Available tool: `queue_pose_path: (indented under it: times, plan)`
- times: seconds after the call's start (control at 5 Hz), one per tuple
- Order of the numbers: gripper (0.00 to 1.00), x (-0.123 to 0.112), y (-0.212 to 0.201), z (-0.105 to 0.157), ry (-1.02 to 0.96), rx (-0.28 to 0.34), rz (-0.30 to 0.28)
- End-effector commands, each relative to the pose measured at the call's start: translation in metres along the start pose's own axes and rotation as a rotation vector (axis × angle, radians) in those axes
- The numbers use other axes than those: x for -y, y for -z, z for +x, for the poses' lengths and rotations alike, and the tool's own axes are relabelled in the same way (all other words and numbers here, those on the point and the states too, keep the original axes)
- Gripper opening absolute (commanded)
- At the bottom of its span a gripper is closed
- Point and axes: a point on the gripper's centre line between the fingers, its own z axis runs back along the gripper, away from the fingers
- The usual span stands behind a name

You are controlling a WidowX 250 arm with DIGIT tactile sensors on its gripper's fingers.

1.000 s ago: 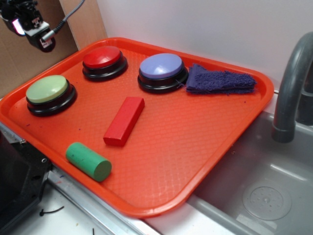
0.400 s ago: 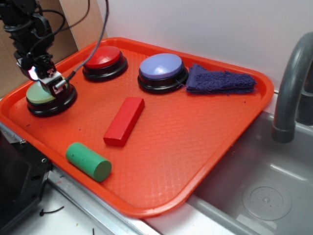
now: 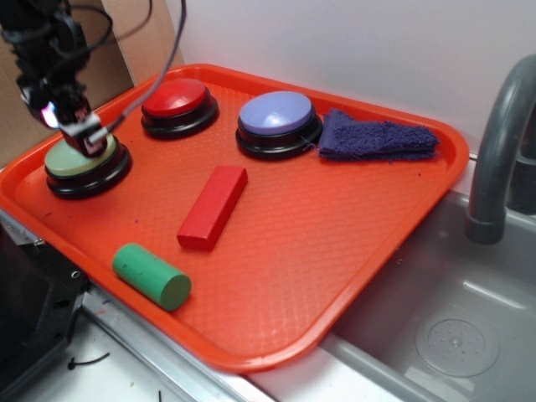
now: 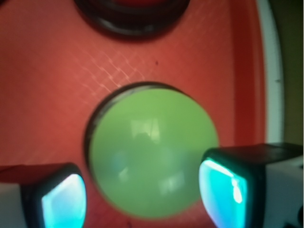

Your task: Push the green button.

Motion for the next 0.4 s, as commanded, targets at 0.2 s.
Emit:
queue_pose_path:
  times: [0.2]
  plan:
    - [1.0,0.0043,-0.0732,0.0184,0.006,0.058,0.033]
